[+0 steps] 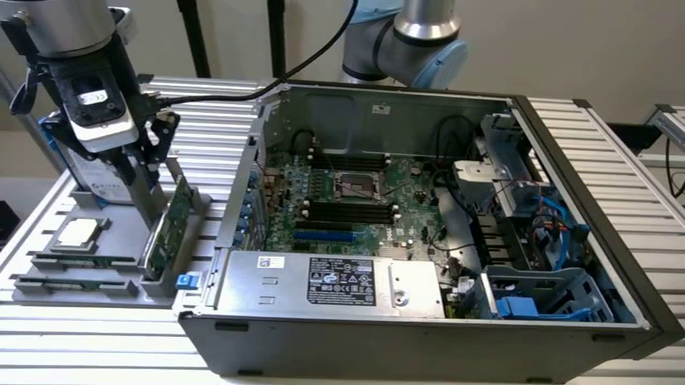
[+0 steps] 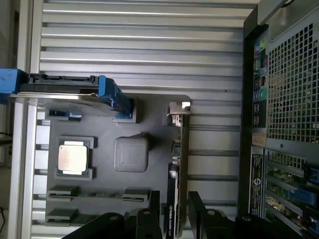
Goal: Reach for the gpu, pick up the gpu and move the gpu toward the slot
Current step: 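Pick up the gpu and move the gpu toward the slot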
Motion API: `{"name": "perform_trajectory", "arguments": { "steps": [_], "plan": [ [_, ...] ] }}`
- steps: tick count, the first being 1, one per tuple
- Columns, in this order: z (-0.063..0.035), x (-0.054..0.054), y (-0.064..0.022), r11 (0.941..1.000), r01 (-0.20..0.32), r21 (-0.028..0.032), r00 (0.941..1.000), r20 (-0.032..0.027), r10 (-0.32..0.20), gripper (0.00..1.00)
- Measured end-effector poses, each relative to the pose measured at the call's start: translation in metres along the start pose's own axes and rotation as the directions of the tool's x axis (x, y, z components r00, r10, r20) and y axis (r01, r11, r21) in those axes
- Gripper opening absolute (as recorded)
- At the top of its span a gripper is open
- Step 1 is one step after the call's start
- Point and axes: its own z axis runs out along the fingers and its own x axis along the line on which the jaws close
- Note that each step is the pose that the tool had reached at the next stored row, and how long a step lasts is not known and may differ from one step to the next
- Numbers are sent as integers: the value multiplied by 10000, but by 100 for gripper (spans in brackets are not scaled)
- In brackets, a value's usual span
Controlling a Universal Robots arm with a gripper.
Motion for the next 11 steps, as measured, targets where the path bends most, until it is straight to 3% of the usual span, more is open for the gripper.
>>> {"name": "perform_trajectory", "arguments": {
  "steps": [11],
  "plan": [
    [200,2,-70,10000,3,2,9999,131,-3,36]
  ]
}}
